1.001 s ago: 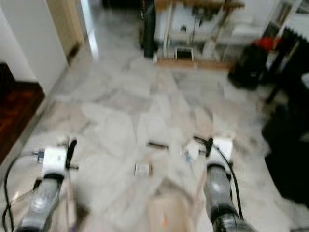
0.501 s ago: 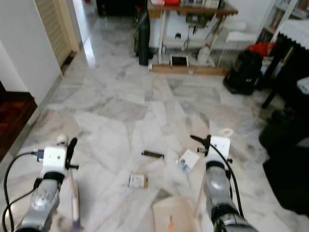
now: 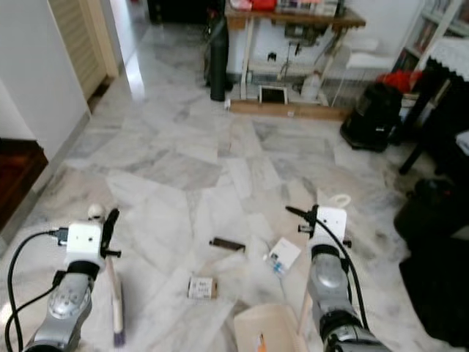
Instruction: Sweep floor
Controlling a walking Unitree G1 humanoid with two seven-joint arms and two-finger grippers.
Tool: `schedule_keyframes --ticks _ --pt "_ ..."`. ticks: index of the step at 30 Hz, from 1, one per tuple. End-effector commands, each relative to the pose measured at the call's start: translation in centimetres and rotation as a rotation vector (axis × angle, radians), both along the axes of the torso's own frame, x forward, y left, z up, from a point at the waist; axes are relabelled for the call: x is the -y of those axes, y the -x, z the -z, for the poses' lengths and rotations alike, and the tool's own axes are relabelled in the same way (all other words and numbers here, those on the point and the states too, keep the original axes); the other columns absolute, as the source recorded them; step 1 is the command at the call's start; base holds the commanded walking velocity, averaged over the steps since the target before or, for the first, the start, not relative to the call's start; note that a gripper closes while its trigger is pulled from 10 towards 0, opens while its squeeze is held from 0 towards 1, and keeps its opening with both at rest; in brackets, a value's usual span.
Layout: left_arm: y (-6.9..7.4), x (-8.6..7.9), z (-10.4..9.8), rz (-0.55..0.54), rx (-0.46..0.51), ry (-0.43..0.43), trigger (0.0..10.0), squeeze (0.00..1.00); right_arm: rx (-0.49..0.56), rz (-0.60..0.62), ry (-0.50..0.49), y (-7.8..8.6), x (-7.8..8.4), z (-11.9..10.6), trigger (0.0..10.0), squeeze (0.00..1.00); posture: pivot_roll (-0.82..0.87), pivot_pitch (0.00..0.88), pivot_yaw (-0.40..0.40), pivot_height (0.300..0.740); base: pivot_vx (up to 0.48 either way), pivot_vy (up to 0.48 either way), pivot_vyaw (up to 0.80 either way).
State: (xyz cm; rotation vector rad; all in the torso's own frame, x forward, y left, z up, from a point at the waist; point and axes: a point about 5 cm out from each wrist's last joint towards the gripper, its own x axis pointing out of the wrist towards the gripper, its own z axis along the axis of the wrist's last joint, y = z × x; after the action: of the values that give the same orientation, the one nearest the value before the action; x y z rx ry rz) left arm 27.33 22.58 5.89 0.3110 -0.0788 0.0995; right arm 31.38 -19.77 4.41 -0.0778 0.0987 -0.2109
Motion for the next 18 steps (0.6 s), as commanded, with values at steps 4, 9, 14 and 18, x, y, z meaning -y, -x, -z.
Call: schedule_keyframes --ticks 4,9,14,18 --pt "-0.53 0.67 -0.61 0.026 0.030 -0.008 10.0 0.00 0.030 0.024 0.023 -0.14 1.07 -0.66 10.0 0.00 0.07 0.000 -0.055 0.740 0.294 0.000 0.00" --pt "-0.61 0.70 -0.67 0.028 0.031 -0.010 10.0 0.00 0.033 0.023 0.023 -0.21 1.02 -0.74 10.0 0.00 0.07 0.000 -0.055 0.740 0.295 0.000 0.50" --pt "-0.60 0.72 -0.65 0.035 0.029 -0.011 10.0 0.00 0.037 0.026 0.012 -0.15 0.93 -0.69 10.0 0.00 0.07 0.000 -0.051 0.740 0.295 0.000 0.00" --pt "-0.66 0.76 -0.67 0.038 0.028 -0.012 10.0 0.00 0.037 0.027 0.010 -0.13 0.96 -0.66 10.0 0.00 0.07 0.000 -0.050 0.740 0.296 0.000 0.00"
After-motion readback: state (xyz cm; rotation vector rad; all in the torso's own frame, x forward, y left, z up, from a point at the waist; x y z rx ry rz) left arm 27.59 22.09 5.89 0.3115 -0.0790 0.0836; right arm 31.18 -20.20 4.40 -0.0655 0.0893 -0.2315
